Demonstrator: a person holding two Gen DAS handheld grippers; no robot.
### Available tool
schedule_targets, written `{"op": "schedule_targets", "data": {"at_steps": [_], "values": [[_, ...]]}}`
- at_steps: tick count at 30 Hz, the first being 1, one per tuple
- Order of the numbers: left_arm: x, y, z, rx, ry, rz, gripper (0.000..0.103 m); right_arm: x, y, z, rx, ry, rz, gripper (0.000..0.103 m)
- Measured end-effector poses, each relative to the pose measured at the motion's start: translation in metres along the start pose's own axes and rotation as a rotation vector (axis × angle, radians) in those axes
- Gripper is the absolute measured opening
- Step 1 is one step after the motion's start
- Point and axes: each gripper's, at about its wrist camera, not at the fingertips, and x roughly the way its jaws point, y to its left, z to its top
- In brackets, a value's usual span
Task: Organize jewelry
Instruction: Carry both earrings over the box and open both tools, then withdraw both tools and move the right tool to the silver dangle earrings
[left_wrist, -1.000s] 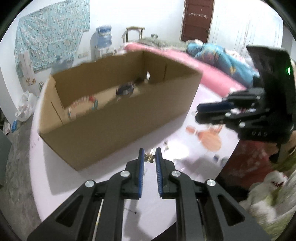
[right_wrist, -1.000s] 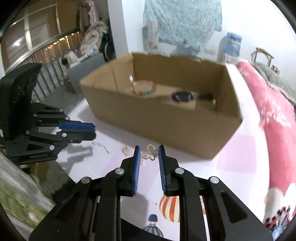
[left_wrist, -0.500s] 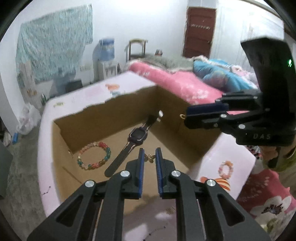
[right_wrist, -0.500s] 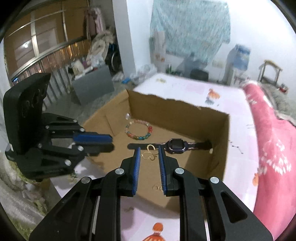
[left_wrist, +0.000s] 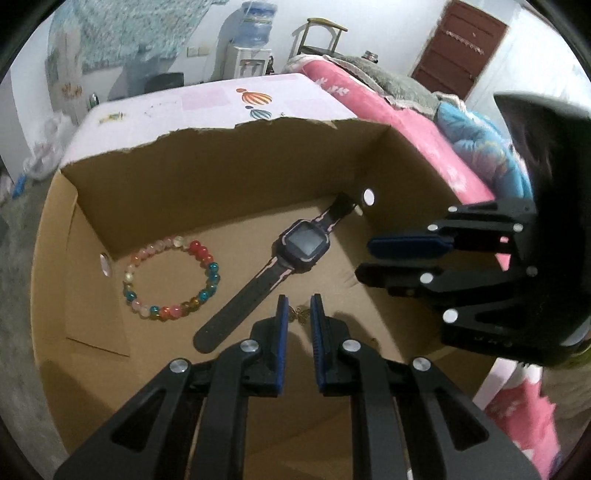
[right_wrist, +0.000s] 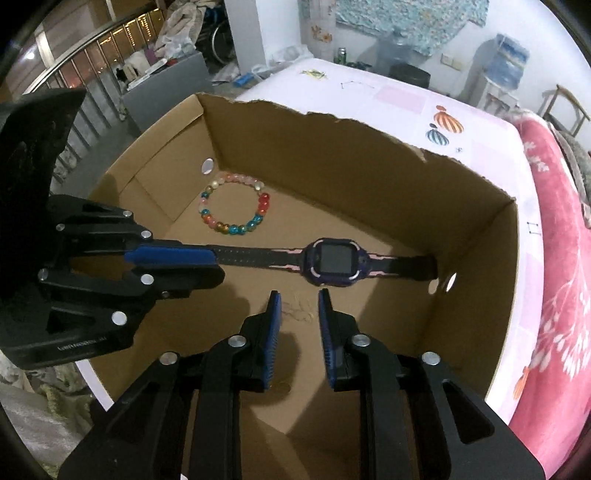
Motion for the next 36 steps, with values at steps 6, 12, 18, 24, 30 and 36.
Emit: {"op": "schedule_targets", "data": {"at_steps": [6,12,18,24,30,36], "values": [[-0.001,0.004,-0.002,-0.036,0.0,-0.014,0.012,-0.007,-0.007,0.001,0.022,-0.029,0.0,0.027],[-0.009,0.011,0.001,-0.065,-0.042,-0.034,0.012,-0.025,-0.021,0.0,0.08,-0.09,-0.003,0.03],[-0.033,0.017,0.0,-0.085,-0.114,-0.035,0.012,-0.052,-0.027,-0.007,0.122,-0.166,-0.011,0.037],[-0.069,0.015,-0.02,-0.072,-0.189,-0.035,0.022,-0.097,-0.018,-0.036,0.177,-0.293,0.013,0.055],[-0.113,0.009,-0.071,-0.022,-0.216,0.016,0.059,-0.128,0.004,-0.078,0.184,-0.369,0.043,0.069],[-0.118,0.004,-0.119,0.01,-0.15,0.063,0.084,-0.131,0.031,-0.117,0.198,-0.385,0.077,0.077]]}}
